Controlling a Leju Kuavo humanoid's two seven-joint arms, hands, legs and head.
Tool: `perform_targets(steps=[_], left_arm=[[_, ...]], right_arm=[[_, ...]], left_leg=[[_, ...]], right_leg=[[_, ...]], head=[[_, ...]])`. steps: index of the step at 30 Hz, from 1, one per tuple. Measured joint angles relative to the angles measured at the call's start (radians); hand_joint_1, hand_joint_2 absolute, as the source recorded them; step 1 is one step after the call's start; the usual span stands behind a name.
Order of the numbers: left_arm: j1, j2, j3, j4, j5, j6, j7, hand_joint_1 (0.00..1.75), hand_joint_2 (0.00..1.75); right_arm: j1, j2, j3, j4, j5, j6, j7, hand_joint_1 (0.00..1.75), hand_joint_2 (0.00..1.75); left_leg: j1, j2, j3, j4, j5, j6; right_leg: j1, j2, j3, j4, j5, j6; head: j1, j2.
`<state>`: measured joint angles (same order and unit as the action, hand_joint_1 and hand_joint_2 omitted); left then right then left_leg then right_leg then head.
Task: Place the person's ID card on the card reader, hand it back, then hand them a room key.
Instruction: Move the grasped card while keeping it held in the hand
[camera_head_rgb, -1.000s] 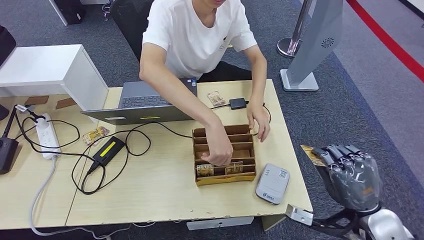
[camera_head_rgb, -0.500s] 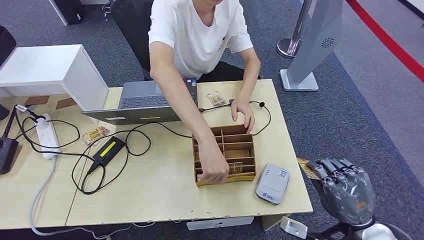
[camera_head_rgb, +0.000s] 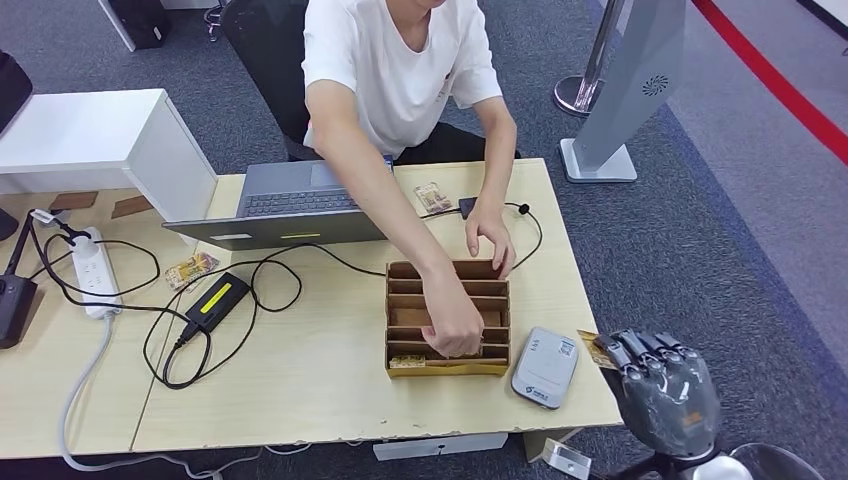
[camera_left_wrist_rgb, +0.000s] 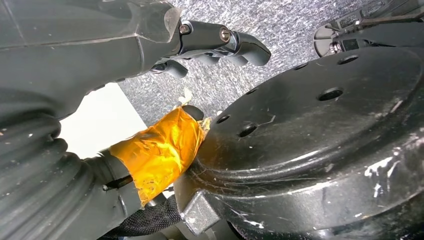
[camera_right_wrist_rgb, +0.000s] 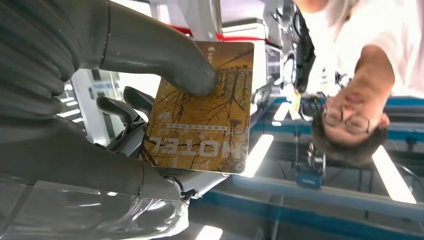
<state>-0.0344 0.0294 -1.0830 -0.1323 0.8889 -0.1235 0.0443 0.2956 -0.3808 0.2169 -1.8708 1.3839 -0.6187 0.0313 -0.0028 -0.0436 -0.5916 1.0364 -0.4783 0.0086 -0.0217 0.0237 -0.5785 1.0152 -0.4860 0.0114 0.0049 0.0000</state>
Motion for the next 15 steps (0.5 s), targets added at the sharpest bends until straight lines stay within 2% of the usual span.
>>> perform_targets(steps=[6, 15], left_arm=[[0.0, 0.0, 0.0, 0.0, 0.004, 0.003, -0.003, 0.0, 1.75], [0.0, 0.0, -0.005, 0.0, 0.007, 0.008, -0.004, 0.0, 1.75]], right_arm=[[-0.001, 0.038, 0.044, 0.118, 0.007, -0.017, 0.045, 1.75, 1.75], [-0.012, 0.08, 0.083, 0.278, -0.049, -0.026, 0.067, 1.75, 1.75]], left_leg=[[0.0, 0.0, 0.0, 0.0, 0.0, 0.0], [0.0, 0.0, 0.0, 0.0, 0.0, 0.0]], right_leg=[[0.0, 0.0, 0.0, 0.0, 0.0, 0.0], [0.0, 0.0, 0.0, 0.0, 0.0, 0.0]], head=[[0.0, 0.0], [0.0, 0.0]])
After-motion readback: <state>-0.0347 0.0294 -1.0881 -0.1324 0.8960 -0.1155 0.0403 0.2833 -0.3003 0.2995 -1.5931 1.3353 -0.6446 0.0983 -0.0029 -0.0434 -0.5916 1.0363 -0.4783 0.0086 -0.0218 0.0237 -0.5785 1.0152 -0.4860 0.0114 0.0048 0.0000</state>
